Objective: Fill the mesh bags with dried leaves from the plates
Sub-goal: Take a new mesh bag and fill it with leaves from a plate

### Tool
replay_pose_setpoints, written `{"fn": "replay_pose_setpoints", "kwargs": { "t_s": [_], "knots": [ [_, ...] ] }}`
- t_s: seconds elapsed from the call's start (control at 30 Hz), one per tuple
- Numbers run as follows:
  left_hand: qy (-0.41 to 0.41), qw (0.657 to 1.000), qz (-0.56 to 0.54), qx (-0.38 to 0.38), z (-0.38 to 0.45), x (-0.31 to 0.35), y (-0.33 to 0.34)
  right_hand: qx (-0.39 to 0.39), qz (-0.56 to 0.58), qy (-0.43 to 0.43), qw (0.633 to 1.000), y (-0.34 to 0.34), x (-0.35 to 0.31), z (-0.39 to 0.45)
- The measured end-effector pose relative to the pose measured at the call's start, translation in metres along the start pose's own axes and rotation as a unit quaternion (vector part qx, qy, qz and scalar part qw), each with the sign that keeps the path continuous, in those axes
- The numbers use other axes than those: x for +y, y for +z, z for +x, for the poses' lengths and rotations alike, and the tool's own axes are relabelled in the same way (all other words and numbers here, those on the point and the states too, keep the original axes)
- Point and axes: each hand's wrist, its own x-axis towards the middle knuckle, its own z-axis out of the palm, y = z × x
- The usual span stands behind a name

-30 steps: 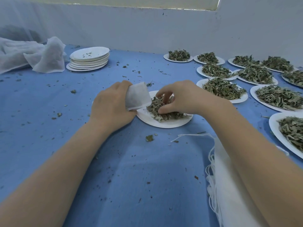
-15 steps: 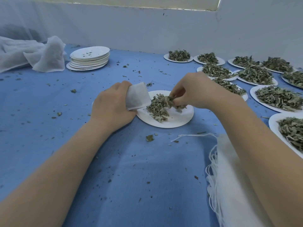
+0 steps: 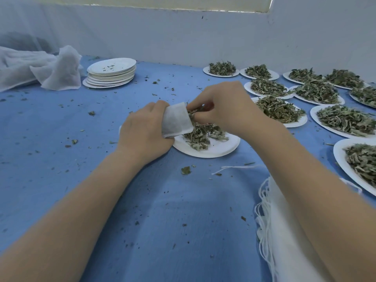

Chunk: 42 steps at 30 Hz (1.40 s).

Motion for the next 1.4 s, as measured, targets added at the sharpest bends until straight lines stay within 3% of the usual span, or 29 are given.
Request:
{"fn": "replay_pose_setpoints", "kwargs": {
  "t_s": [0.2,0.53,0.73,1.07,1.13,1.2,1.3,1.4],
  "knots": [
    [0.003,0.999,-0.047,0.019,-0.002,0.009,-0.002,0.053,0.166,0.02,0.985,0.015,-0.003,-0.002],
    [0.012,0.998,-0.054,0.038,-0.002,0.017,-0.002,-0.132,0.198,-0.012,0.971,0.011,-0.009,-0.004],
    [0.009,0.998,-0.062,0.021,-0.004,0.023,0.0,-0.199,0.176,-0.009,0.964,0.011,-0.01,-0.006],
    [-0.011,0.999,-0.036,-0.001,0.002,-0.001,-0.007,0.024,0.296,0.041,0.954,0.011,0.006,0.001],
    [-0.009,1.0,-0.027,-0.007,0.002,-0.004,-0.006,0.038,0.273,0.055,0.96,0.011,0.012,0.002],
    [-0.017,0.999,-0.029,-0.008,0.002,-0.007,-0.006,0.032,0.182,0.062,0.981,0.011,0.019,0.002],
    [-0.025,0.999,-0.029,-0.007,0.002,-0.01,-0.005,-0.058,0.008,0.056,0.997,0.017,0.022,0.0],
    [-0.03,0.999,-0.033,-0.001,0.003,-0.011,-0.004,-0.133,-0.075,0.049,0.987,0.027,0.021,-0.002]
  ]
}}
